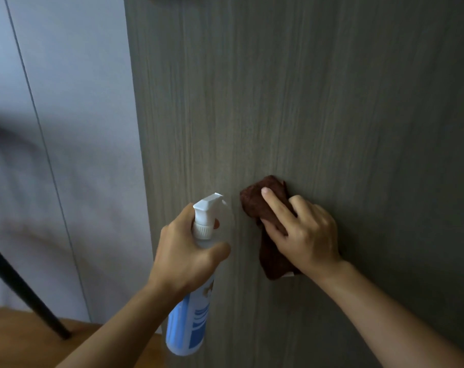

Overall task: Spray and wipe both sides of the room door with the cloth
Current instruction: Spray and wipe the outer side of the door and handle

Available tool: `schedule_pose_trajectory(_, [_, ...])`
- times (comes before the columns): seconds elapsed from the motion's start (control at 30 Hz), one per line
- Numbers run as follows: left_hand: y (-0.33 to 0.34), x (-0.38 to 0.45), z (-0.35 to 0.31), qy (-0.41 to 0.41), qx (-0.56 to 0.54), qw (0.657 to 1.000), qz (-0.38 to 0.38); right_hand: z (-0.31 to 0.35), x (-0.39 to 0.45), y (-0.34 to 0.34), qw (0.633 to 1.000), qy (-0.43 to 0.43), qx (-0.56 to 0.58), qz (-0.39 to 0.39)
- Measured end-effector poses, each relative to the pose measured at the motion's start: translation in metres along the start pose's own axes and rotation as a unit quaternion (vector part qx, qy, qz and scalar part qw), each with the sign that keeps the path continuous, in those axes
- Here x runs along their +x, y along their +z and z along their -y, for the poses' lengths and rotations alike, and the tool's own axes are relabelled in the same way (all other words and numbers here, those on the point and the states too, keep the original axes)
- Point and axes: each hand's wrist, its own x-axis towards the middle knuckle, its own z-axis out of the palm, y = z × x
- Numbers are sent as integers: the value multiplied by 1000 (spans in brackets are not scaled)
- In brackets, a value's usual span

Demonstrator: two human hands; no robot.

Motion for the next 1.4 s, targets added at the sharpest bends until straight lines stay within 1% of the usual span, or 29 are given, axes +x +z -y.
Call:
schedule_pose_trajectory(0.13, [-2, -1, 7, 18, 3, 1000, 8, -4, 3, -3, 1000, 21, -2, -16])
schedule_pose_trajectory(0.27, [-4, -1, 12, 25, 5, 1000, 15, -12, 14, -11, 993, 117, 3, -27])
schedule_pose_trajectory(0.37, [-7, -1, 13, 46, -2, 999, 16, -11, 24, -13, 988, 152, 14, -27])
schedule_pose_trajectory(0.47, [-14, 6, 11, 77, -18, 997, -14, 0, 32, -10, 987, 157, 18, -28])
schedule_pose_trajectory(0.57, [-23, 19, 8, 78, -32, 994, -65, 18, 41, 0, 987, 159, -4, -29])
schedule_pose_trajectory(0.63, [-27, 26, 8, 73, -49, 992, -86, 35, 41, 13, 990, 130, -45, -27])
schedule_pose_trajectory(0.7, [-29, 31, 11, 77, -63, 990, -97, 53, 27, 26, 998, 35, -56, -8])
schedule_pose_trajectory(0.77, [-29, 31, 13, 78, -68, 990, -97, 63, 5, 34, 995, -85, -39, 40])
schedule_pose_trajectory(0.8, [-30, 30, 14, 79, -69, 990, -98, 63, -2, 35, 990, -124, -34, 60])
schedule_pose_trajectory(0.83, [-30, 28, 15, 82, -70, 989, -99, 60, -2, 33, 987, -144, -32, 67])
schedule_pose_trajectory(0.87, [-31, 27, 16, 89, -68, 989, -102, 54, 3, 30, 987, -145, -32, 61])
schedule_pose_trajectory(0.9, [-32, 26, 17, 95, -64, 988, -105, 48, 14, 26, 990, -128, -36, 47])
schedule_pose_trajectory(0.93, [-33, 27, 18, 98, -61, 987, -109, 41, 29, 22, 994, -95, -42, 28])
schedule_pose_trajectory(1.0, [-35, 29, 20, 100, -59, 986, -117, 28, 61, 15, 999, 6, -43, -12])
schedule_pose_trajectory(1.07, [-38, 31, 23, 94, -63, 985, -127, 24, 84, 13, 994, 98, -4, -40])
schedule_pose_trajectory(1.1, [-39, 32, 24, 88, -67, 985, -131, 28, 86, 15, 992, 116, 14, -41])
schedule_pose_trajectory(1.13, [-40, 33, 25, 83, -68, 985, -134, 34, 80, 17, 993, 112, 23, -31])
schedule_pose_trajectory(1.17, [-41, 34, 27, 80, -69, 985, -137, 42, 67, 21, 996, 86, 28, -9])
schedule_pose_trajectory(1.27, [-44, 35, 32, 78, -69, 985, -139, 59, 18, 26, 994, -50, 10, 92])
schedule_pose_trajectory(1.3, [-44, 35, 32, 81, -69, 985, -138, 57, 12, 25, 990, -76, 2, 121])
schedule_pose_trajectory(1.33, [-43, 35, 32, 84, -70, 984, -138, 53, 15, 22, 987, -82, 0, 135])
schedule_pose_trajectory(1.37, [-43, 34, 32, 86, -71, 984, -138, 48, 24, 18, 989, -67, 0, 132])
schedule_pose_trajectory(1.4, [-42, 33, 32, 87, -72, 984, -136, 43, 37, 14, 992, -31, 3, 119])
